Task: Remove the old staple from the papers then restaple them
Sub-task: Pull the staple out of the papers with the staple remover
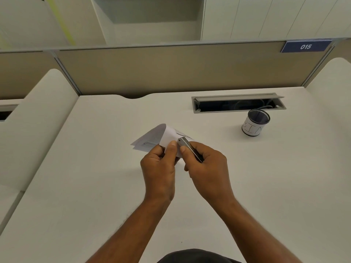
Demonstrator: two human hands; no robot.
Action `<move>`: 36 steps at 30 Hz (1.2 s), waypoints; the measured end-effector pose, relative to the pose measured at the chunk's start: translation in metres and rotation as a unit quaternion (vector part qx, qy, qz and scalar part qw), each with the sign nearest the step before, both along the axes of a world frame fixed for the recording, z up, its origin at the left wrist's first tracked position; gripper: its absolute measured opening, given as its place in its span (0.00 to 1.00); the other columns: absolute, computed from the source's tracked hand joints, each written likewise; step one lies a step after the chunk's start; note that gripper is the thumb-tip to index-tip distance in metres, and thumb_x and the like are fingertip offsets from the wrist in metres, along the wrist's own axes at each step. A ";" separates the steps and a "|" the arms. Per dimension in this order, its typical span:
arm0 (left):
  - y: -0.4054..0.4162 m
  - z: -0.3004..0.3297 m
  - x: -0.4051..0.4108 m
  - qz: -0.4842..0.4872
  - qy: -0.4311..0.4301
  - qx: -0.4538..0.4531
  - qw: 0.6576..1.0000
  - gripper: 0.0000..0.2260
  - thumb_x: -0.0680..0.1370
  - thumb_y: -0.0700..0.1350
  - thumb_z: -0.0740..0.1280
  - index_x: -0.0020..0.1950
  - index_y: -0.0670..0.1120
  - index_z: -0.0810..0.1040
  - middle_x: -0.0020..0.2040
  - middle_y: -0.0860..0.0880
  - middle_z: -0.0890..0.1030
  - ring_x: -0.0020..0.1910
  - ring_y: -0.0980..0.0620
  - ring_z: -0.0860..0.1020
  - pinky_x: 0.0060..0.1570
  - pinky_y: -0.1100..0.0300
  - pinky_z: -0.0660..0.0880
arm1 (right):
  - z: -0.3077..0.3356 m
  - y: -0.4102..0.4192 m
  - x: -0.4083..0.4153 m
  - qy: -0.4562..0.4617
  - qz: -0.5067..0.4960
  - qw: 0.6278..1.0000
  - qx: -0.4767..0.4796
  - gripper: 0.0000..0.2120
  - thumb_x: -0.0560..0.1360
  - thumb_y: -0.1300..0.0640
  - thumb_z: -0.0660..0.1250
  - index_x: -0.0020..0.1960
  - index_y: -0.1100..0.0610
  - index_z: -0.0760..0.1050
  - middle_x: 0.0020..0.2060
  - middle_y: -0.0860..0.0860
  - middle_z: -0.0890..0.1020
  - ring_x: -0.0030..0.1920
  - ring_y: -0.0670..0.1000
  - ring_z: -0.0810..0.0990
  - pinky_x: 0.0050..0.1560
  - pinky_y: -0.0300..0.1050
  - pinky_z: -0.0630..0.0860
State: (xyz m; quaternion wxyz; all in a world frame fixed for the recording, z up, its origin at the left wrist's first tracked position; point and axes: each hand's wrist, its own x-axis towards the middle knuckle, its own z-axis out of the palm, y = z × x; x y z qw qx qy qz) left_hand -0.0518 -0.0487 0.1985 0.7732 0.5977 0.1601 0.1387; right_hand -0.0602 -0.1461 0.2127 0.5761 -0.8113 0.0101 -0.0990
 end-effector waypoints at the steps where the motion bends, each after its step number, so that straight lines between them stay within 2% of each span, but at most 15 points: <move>1: 0.000 0.000 0.000 0.003 -0.004 0.003 1.000 0.10 0.79 0.45 0.71 0.41 0.59 0.87 0.52 0.53 0.86 0.54 0.47 0.85 0.47 0.59 0.83 | 0.001 0.000 0.000 0.010 0.001 1.000 0.014 0.10 0.79 0.48 0.66 0.44 0.50 0.83 0.29 0.46 0.81 0.30 0.48 0.78 0.31 0.41 0.77; 3: 0.000 0.000 0.000 -0.001 -0.014 -0.004 1.000 0.11 0.79 0.44 0.70 0.42 0.57 0.87 0.51 0.52 0.87 0.55 0.45 0.85 0.48 0.58 0.83 | 0.003 0.000 0.000 0.039 0.010 0.998 0.053 0.10 0.79 0.49 0.66 0.43 0.49 0.83 0.28 0.46 0.81 0.28 0.44 0.77 0.31 0.35 0.76; 7: 0.000 0.001 0.001 -0.007 -0.009 -0.017 1.000 0.13 0.80 0.41 0.69 0.41 0.54 0.88 0.47 0.53 0.88 0.50 0.49 0.86 0.46 0.61 0.82 | 0.005 0.000 -0.001 0.121 0.023 0.976 0.182 0.13 0.79 0.51 0.67 0.41 0.55 0.84 0.28 0.53 0.81 0.28 0.48 0.75 0.33 0.39 0.76; 10: 0.001 0.000 0.002 -0.003 -0.003 -0.025 1.000 0.12 0.80 0.41 0.69 0.40 0.51 0.88 0.47 0.50 0.88 0.48 0.50 0.86 0.45 0.62 0.82 | 0.008 0.000 0.001 0.173 0.032 0.941 0.288 0.14 0.78 0.52 0.68 0.41 0.60 0.83 0.30 0.56 0.80 0.30 0.50 0.74 0.31 0.38 0.74; 14: 0.002 -0.001 0.002 0.007 0.000 -0.019 1.000 0.11 0.79 0.42 0.70 0.40 0.53 0.88 0.45 0.52 0.88 0.49 0.50 0.86 0.44 0.64 0.81 | 0.010 -0.002 0.002 0.211 0.056 0.887 0.408 0.07 0.77 0.54 0.70 0.44 0.54 0.86 0.36 0.55 0.80 0.32 0.49 0.75 0.29 0.37 0.72; 17: 0.003 0.000 0.002 0.005 -0.002 -0.020 1.000 0.14 0.80 0.42 0.70 0.39 0.56 0.88 0.43 0.56 0.88 0.47 0.53 0.87 0.43 0.65 0.81 | 0.008 -0.004 0.006 0.242 0.050 0.848 0.469 0.07 0.76 0.56 0.71 0.46 0.60 0.85 0.36 0.56 0.80 0.32 0.49 0.76 0.27 0.36 0.73; 19: 0.004 0.001 0.002 0.009 -0.009 -0.033 0.999 0.13 0.80 0.41 0.70 0.39 0.56 0.88 0.45 0.57 0.88 0.49 0.53 0.86 0.44 0.64 0.82 | 0.006 -0.007 0.008 0.256 0.035 0.828 0.498 0.10 0.76 0.57 0.71 0.50 0.65 0.83 0.36 0.57 0.80 0.31 0.49 0.76 0.26 0.35 0.73; 21: 0.005 0.002 0.004 0.011 -0.015 -0.041 0.999 0.13 0.79 0.42 0.70 0.41 0.57 0.88 0.48 0.58 0.88 0.52 0.53 0.86 0.44 0.62 0.82 | 0.004 -0.011 0.008 0.256 0.033 0.838 0.481 0.12 0.77 0.56 0.70 0.51 0.66 0.82 0.35 0.56 0.81 0.31 0.49 0.77 0.27 0.35 0.74; 22: 0.006 0.002 0.005 0.009 -0.015 -0.039 0.999 0.13 0.80 0.42 0.70 0.41 0.57 0.88 0.48 0.58 0.88 0.52 0.53 0.86 0.45 0.62 0.82 | 0.003 -0.012 0.008 0.245 0.032 0.862 0.443 0.12 0.77 0.54 0.70 0.49 0.64 0.83 0.34 0.55 0.81 0.31 0.48 0.77 0.29 0.35 0.74; 25: 0.006 0.002 0.008 0.001 -0.005 -0.034 0.999 0.09 0.80 0.42 0.69 0.44 0.52 0.86 0.46 0.56 0.88 0.51 0.53 0.86 0.45 0.61 0.82 | 0.000 -0.014 0.007 0.143 0.009 0.962 0.230 0.11 0.78 0.48 0.67 0.44 0.53 0.84 0.32 0.52 0.82 0.30 0.47 0.77 0.33 0.36 0.76; 27: 0.006 0.000 0.008 -0.001 0.003 -0.033 0.999 0.06 0.80 0.42 0.69 0.47 0.50 0.85 0.45 0.56 0.88 0.49 0.54 0.86 0.44 0.62 0.82 | -0.002 -0.014 0.008 0.061 -0.017 0.993 0.096 0.09 0.79 0.47 0.66 0.45 0.47 0.83 0.33 0.46 0.82 0.32 0.44 0.78 0.34 0.34 0.77; 30: 0.006 -0.002 0.008 0.004 0.013 -0.043 0.999 0.05 0.80 0.43 0.69 0.49 0.49 0.85 0.49 0.53 0.88 0.51 0.52 0.86 0.45 0.59 0.83 | -0.002 -0.013 0.009 0.020 -0.012 1.000 0.008 0.07 0.78 0.46 0.66 0.52 0.45 0.82 0.40 0.40 0.83 0.42 0.43 0.80 0.37 0.32 0.76; 33: 0.003 -0.002 0.006 -0.002 0.010 -0.039 0.999 0.09 0.80 0.46 0.69 0.46 0.56 0.87 0.48 0.56 0.87 0.50 0.56 0.86 0.45 0.59 0.83 | -0.004 -0.010 0.006 0.026 0.000 1.000 0.011 0.07 0.78 0.46 0.66 0.52 0.45 0.81 0.40 0.40 0.83 0.41 0.43 0.80 0.37 0.34 0.77; 35: 0.002 -0.002 0.003 -0.006 0.008 -0.006 1.000 0.10 0.80 0.48 0.69 0.44 0.62 0.86 0.46 0.60 0.87 0.49 0.57 0.85 0.47 0.58 0.83 | -0.005 -0.006 0.004 0.032 0.000 0.999 0.019 0.08 0.78 0.46 0.66 0.53 0.47 0.81 0.42 0.42 0.84 0.41 0.46 0.81 0.39 0.40 0.82; 36: 0.002 -0.003 0.003 -0.005 0.009 0.006 1.000 0.10 0.80 0.48 0.69 0.45 0.62 0.86 0.46 0.60 0.87 0.49 0.56 0.85 0.48 0.58 0.83 | -0.005 -0.005 0.003 0.035 -0.002 0.999 0.029 0.09 0.78 0.46 0.67 0.53 0.48 0.82 0.42 0.43 0.84 0.41 0.47 0.81 0.40 0.44 0.83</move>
